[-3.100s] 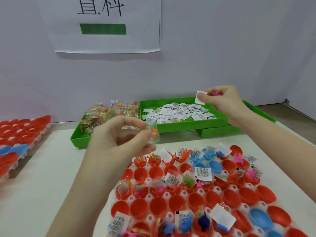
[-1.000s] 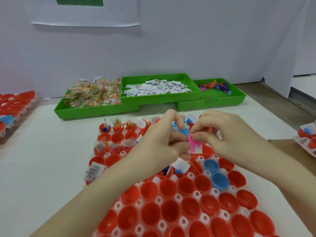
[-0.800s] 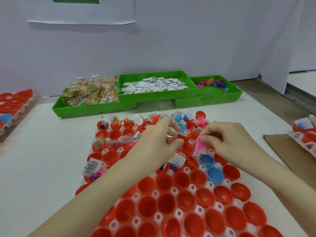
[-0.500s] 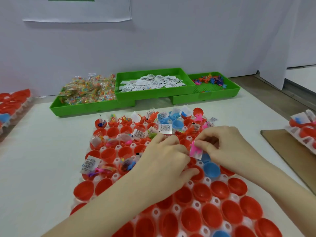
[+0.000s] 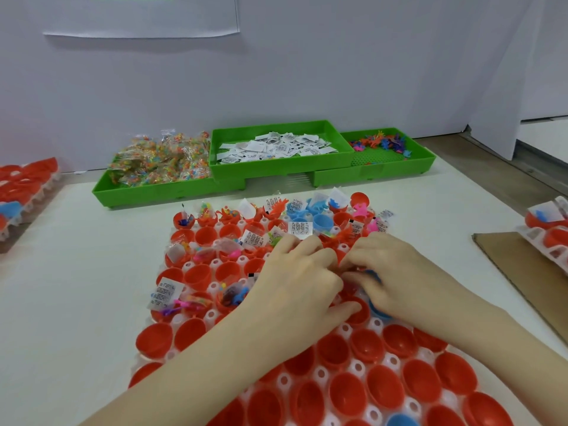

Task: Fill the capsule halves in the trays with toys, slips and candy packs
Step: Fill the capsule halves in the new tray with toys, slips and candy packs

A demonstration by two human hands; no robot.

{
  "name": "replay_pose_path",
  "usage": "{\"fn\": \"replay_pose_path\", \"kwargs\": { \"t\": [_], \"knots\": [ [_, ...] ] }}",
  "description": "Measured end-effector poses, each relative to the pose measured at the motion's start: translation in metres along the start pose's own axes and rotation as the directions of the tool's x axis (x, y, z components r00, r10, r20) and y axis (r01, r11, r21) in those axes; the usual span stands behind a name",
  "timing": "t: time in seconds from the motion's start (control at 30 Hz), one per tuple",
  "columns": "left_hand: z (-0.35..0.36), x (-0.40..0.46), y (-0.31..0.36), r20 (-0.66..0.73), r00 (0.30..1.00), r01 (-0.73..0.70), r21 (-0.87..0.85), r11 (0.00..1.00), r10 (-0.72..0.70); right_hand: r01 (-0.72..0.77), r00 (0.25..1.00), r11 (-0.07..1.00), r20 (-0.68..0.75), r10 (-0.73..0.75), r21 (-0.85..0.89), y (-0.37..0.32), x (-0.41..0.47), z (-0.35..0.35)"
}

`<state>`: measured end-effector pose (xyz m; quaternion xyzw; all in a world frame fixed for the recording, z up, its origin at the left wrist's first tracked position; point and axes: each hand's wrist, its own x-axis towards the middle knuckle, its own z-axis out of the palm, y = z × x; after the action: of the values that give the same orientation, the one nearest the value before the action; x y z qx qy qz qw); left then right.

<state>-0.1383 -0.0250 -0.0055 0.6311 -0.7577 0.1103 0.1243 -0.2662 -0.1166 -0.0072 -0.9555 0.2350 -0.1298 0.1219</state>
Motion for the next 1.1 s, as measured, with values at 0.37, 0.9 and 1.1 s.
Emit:
{"fn": "replay_pose_path", "kwargs": {
  "t": [0.37,0.9,1.1],
  "knots": [
    [0.004,-0.002,-0.004,-0.022,1.0,0.012,-0.076,0.997,-0.014,-0.011,0.999,0.97,0.047,0.023,-0.244,-0.008,0.005,-0.005],
    [-0.031,-0.014,-0.197,-0.259,0.575,0.579,-0.541,0.61,-0.776,-0.174,0.972,0.971,-0.133,0.196,0.162,0.034,0.062,-0.052],
    [-0.004,-0.012,-0.272,0.047,0.498,0.846,-0.247,0.473,-0.866,-0.454,0.837,0.883,-0.284,0.468,0.117,0.138,0.161,-0.033]
  ]
}}
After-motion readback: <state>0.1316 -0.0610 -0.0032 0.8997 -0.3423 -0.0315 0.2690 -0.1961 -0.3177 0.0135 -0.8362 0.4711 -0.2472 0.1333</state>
